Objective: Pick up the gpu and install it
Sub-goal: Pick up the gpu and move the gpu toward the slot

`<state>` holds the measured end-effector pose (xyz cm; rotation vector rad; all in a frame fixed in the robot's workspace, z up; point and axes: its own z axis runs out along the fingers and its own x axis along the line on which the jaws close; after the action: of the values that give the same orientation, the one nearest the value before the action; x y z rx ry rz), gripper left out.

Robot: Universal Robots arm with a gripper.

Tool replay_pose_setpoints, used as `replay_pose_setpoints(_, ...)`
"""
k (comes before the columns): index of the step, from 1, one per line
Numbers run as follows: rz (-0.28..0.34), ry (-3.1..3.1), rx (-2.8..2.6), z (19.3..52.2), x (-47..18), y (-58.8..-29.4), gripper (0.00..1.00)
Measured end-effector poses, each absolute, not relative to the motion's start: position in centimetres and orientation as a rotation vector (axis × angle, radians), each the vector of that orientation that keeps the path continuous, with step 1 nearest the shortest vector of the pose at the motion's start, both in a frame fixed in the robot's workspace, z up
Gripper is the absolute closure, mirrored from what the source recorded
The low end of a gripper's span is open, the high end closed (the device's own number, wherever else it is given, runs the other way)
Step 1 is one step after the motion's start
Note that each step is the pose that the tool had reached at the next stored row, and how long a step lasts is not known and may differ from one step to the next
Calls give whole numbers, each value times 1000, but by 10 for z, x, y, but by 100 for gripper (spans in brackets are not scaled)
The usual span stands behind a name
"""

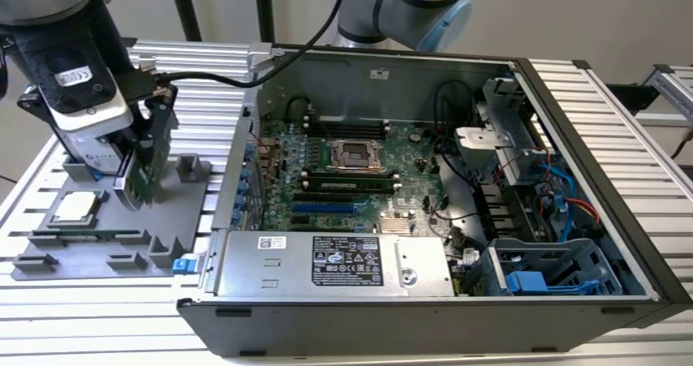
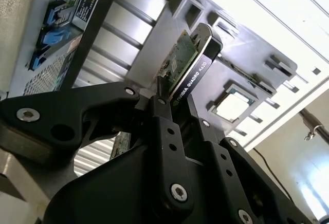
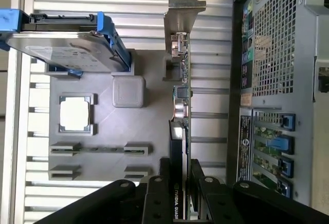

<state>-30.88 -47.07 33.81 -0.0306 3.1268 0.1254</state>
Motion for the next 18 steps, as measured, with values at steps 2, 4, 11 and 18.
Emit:
replay_pose_setpoints(2, 125, 3127, -31, 340, -309, -471, 100)
replay_pose_setpoints(4, 125, 3127, -31, 342, -309, -471, 100)
replay_pose_setpoints(11, 125, 3127, -31, 345, -309, -471, 100)
replay_pose_setpoints(18, 125, 3127, -30, 349, -309, -471, 100)
